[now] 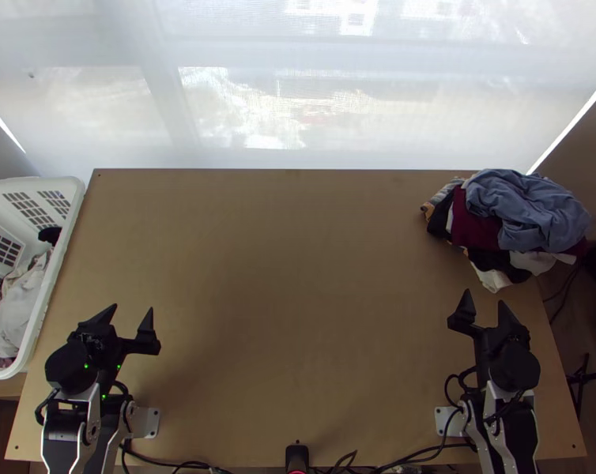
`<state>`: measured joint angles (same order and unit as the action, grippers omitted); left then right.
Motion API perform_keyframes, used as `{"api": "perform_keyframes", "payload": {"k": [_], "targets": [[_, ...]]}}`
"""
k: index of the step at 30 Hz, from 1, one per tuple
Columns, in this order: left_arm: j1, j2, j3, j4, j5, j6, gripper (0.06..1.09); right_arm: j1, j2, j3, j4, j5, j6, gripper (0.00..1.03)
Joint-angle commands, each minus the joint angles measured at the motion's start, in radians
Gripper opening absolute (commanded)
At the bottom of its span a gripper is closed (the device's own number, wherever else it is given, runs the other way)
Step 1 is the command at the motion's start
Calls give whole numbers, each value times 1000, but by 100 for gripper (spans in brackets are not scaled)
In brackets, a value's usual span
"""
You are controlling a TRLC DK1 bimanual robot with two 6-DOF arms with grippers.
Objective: Fold the t-shirt
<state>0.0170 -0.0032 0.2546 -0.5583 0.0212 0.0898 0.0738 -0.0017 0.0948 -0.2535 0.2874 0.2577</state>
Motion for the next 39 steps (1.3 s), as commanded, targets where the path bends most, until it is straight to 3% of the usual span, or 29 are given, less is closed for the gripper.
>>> {"api": "perform_keyframes", "payload": {"k": [1,29,31,32,34,35,36,39], "targets": [[0,0,0,0,-1,-1,104,0,0,0,0,-1,0,98],[-20,0,0,1,-1,-2,104,3,0,0,0,-1,0,98],[-34,0,-2,3,0,-62,104,3,0,0,0,-1,0,98],[-55,0,-2,6,0,-73,104,1,0,0,-1,-4,21,98],[-101,0,-2,3,-18,-82,104,-2,0,0,-15,-2,172,98],[-100,0,0,3,-73,-88,104,7,-1,0,-44,-4,209,98],[-94,0,0,6,-112,-101,104,24,-3,5,-46,-2,219,98],[-75,3,0,18,-181,-99,104,23,-3,5,157,2,229,98]]}}
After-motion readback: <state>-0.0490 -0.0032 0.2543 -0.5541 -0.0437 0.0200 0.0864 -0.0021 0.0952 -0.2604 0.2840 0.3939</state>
